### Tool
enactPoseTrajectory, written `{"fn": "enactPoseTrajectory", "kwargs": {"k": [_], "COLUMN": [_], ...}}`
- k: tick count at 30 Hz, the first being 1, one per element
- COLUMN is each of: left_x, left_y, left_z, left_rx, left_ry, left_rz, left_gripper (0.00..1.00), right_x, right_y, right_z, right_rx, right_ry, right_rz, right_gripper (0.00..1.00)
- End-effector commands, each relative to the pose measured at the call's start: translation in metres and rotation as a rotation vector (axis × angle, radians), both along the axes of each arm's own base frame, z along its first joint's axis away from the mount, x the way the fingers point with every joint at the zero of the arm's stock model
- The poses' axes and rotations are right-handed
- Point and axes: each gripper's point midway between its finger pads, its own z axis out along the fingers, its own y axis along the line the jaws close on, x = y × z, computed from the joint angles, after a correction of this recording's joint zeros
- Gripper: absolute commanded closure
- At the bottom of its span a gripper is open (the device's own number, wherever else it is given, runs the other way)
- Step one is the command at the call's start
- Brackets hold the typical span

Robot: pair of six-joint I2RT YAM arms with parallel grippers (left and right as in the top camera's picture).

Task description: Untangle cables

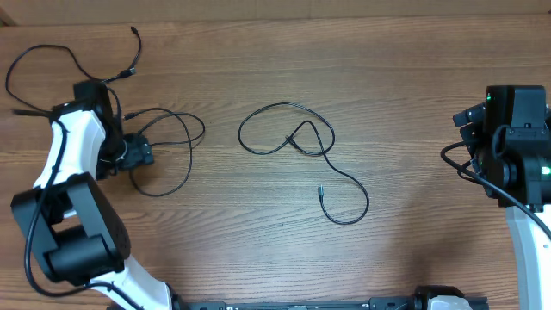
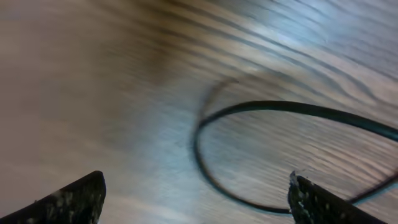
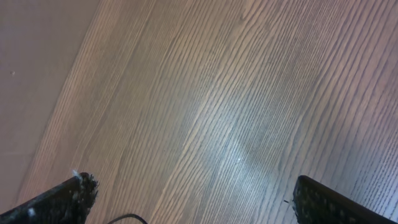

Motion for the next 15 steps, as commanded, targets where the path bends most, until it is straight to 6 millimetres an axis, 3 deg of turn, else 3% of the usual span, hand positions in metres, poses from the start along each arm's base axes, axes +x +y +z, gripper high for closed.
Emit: {"fn": "enactPoseTrajectory", "kwargs": {"k": [1,10,12,14,15], "left_x": [0.005,0.018,0.020,0.024,0.025], "left_y": [-0.012,0.003,0.003,0.003,0.001], "left_z": [-0.018,-0.029,-0.030,-0.032,-0.033], "left_rx": [-0.093,-0.042,-0.038,-0.039,-0.051], "left_ry": [0.008,-0.028,-0.039,-0.055,-0.064], "left_rz": [-0.128,-0.118,-0.118,-0.119,-0.120], "left_gripper": [0.09,0.19,0.29,0.52,0.54], "right_x": [0.000,0.000,0.000,0.000,0.000], "right_y": [-0.003,-0.003,-0.003,-0.003,-0.003], "right_z": [0.005,0.005,0.005,0.005,0.005], "right_rx": [-0.015,-0.015,-0.015,-0.015,-0.015], "right_ry": [-0.013,-0.013,-0.013,-0.013,-0.013], "right_rz": [-0.008,-0.008,-0.008,-0.008,-0.008], "right_gripper": [0.00,0.00,0.00,0.00,0.00]}}
